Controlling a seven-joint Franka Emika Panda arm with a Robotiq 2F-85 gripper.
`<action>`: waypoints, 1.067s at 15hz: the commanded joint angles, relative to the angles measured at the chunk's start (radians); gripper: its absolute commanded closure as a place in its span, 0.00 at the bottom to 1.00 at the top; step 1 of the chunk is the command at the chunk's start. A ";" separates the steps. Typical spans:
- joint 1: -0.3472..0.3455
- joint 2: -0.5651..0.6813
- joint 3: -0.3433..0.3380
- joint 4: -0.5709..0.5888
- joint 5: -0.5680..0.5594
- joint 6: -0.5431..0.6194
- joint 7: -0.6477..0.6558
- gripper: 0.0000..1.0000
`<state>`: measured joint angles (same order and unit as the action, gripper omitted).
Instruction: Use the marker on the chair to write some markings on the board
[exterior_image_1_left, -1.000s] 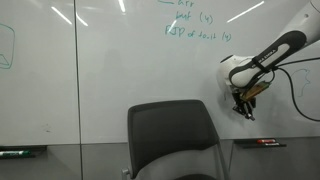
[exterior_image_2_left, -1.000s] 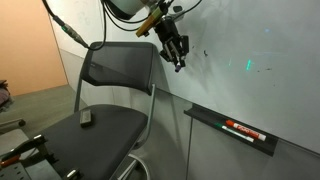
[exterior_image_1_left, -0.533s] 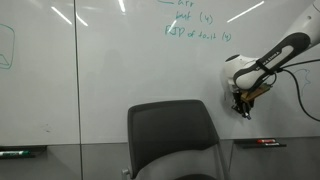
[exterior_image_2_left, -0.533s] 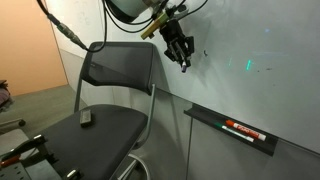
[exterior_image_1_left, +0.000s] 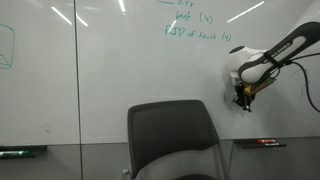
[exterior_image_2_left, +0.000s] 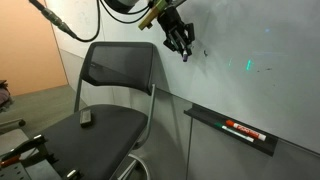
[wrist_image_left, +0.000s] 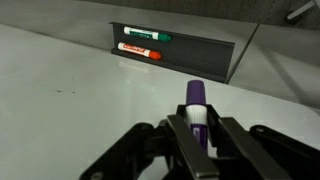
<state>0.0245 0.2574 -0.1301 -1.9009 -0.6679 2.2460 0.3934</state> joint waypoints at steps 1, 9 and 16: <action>0.012 -0.038 0.015 -0.036 -0.003 -0.082 -0.010 0.94; 0.012 -0.018 0.070 -0.163 0.030 -0.118 -0.080 0.94; 0.020 -0.007 0.058 -0.212 -0.044 0.089 -0.027 0.94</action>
<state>0.0391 0.2629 -0.0630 -2.1070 -0.6714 2.2649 0.3437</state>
